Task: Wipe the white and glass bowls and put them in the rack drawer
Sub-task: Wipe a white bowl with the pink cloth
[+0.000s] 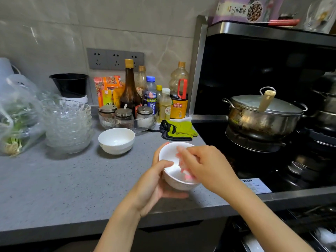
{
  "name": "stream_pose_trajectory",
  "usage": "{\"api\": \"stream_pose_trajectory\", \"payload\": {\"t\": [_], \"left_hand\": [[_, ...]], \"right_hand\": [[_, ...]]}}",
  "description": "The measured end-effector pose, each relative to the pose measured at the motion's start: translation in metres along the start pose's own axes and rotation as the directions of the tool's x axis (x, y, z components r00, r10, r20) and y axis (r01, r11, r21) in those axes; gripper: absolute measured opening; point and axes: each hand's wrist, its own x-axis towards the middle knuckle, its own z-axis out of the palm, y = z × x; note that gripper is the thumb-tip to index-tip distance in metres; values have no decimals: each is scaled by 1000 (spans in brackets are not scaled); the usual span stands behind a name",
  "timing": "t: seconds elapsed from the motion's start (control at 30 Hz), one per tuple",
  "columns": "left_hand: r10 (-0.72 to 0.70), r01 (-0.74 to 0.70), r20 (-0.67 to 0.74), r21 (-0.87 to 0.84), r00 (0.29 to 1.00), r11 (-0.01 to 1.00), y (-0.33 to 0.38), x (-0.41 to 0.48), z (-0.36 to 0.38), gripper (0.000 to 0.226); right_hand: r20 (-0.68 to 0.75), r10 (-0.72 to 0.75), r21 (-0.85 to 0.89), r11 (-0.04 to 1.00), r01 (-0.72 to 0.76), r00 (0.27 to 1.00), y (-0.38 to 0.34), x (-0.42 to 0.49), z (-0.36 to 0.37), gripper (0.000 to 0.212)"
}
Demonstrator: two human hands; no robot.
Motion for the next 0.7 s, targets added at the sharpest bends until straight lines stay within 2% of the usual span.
{"api": "stream_pose_trajectory", "payload": {"t": [0.03, 0.1, 0.17, 0.27, 0.33, 0.4, 0.47, 0.53, 0.63, 0.7], "left_hand": [[35, -35, -33, 19, 999, 999, -4, 2, 2, 33], [91, -87, -107, 45, 990, 995, -9, 4, 5, 30], [126, -115, -176, 72, 976, 991, -13, 6, 5, 31], [174, -162, -271, 68, 947, 984, -11, 6, 3, 32], [239, -225, -339, 78, 910, 971, -9, 6, 0, 29], [315, -286, -377, 133, 871, 949, -8, 7, -1, 30], [394, -351, -385, 180, 835, 919, -9, 7, 2, 29], [451, -403, -381, 203, 807, 892, -15, 8, 6, 28], [451, -408, -383, 191, 807, 893, -23, 10, 11, 22], [466, -427, -371, 188, 803, 885, -21, 10, 10, 22]], "right_hand": [[32, 1, -129, 992, 3, 999, -1, 1, 2, 38], [55, -13, -189, 982, 23, 998, -1, 0, 5, 30], [89, -51, -85, 995, 59, 995, -4, -2, -1, 25], [258, -217, 19, 975, 220, 941, -4, -7, -16, 24], [355, -329, -97, 918, 384, 875, 1, -13, -20, 31], [364, -411, -317, 790, 526, 836, 11, -17, -11, 40], [330, -444, -477, 683, 553, 833, 14, -23, 6, 44], [234, -442, -487, 718, 498, 866, 12, -33, 27, 49], [118, -328, -287, 892, 349, 937, -4, -40, 46, 58], [47, -324, -222, 919, 326, 945, -4, -41, 53, 63]]}}
